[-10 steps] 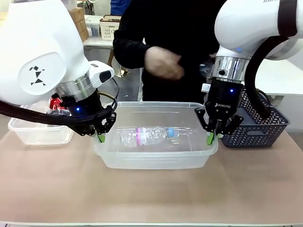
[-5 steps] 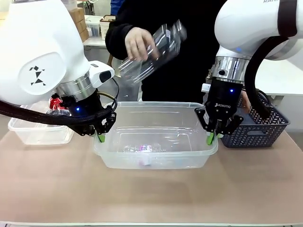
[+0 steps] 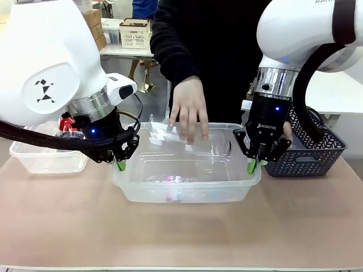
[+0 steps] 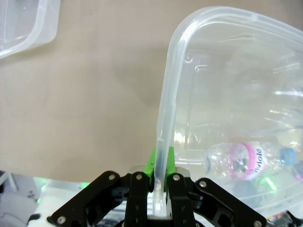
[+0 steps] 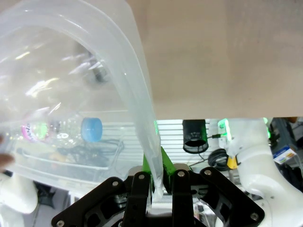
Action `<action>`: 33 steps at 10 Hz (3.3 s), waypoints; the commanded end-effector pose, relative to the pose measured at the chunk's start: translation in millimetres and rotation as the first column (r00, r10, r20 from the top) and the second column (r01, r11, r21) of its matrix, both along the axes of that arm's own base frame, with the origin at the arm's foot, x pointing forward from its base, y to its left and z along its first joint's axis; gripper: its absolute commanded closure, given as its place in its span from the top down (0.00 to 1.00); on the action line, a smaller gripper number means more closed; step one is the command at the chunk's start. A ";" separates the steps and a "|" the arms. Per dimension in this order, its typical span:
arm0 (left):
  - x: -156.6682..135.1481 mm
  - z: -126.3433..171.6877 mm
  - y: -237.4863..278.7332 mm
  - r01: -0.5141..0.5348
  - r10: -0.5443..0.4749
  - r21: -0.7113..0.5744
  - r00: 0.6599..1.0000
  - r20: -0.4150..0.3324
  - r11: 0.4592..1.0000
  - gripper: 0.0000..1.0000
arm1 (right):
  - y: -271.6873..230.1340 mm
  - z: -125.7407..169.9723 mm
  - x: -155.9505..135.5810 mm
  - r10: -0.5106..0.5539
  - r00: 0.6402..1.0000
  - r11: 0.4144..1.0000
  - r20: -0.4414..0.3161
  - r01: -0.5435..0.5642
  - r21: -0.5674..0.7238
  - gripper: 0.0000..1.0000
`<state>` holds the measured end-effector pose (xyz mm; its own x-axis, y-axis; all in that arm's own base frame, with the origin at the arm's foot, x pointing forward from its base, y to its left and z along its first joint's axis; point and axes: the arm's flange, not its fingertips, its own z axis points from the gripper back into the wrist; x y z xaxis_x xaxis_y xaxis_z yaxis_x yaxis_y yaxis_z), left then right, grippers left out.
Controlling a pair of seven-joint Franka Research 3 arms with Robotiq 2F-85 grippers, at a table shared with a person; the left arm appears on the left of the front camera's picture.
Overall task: Sort the waste into each basket.
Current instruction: Offer the picked Organizing box to the human.
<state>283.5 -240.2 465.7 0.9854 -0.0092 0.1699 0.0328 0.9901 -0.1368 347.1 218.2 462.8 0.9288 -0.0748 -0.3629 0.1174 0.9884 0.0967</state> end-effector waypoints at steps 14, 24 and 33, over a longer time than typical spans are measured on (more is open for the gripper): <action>-2.2 0.2 3.2 -0.009 0.009 0.010 1.000 -0.002 1.000 0.00 | -3.7 5.3 2.9 0.014 1.000 1.000 0.017 -0.014 0.002 0.00; 28.5 5.8 -0.2 0.043 -0.043 -0.003 0.999 -0.024 0.999 0.07 | 9.5 7.9 31.3 -0.010 1.000 1.000 -0.020 0.010 0.010 0.06; 149.9 -6.7 23.0 -0.068 0.068 0.011 0.998 -0.017 0.998 0.07 | 12.7 -19.1 162.1 -0.052 0.998 0.995 -0.042 0.055 0.089 0.06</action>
